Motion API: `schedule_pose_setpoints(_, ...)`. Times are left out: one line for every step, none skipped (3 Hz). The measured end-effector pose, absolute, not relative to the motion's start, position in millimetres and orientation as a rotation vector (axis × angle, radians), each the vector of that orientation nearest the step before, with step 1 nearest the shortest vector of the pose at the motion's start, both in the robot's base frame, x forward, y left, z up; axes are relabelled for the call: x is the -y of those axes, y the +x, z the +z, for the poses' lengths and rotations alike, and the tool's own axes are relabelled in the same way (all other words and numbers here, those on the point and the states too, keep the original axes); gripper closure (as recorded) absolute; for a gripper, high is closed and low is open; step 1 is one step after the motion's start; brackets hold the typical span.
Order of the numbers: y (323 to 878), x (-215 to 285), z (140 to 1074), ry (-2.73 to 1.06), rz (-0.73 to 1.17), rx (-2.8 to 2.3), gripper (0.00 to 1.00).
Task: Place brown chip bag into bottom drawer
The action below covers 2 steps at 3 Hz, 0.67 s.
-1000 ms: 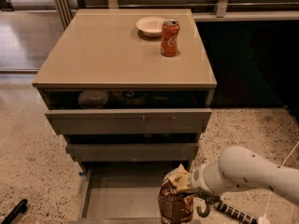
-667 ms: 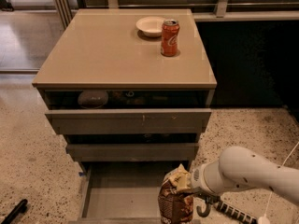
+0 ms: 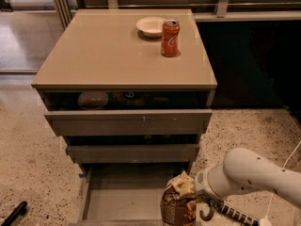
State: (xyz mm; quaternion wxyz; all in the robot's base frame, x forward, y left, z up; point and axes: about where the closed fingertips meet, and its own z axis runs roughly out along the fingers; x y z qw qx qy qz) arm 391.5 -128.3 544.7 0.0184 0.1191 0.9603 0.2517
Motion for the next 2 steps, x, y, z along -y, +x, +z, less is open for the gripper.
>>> schedule_pose_setpoints(412, 141, 538, 0.535, 0.79, -2.955, 1.0)
schedule_pose_setpoints(439, 169, 542, 0.709, 0.788, -2.894, 1.0)
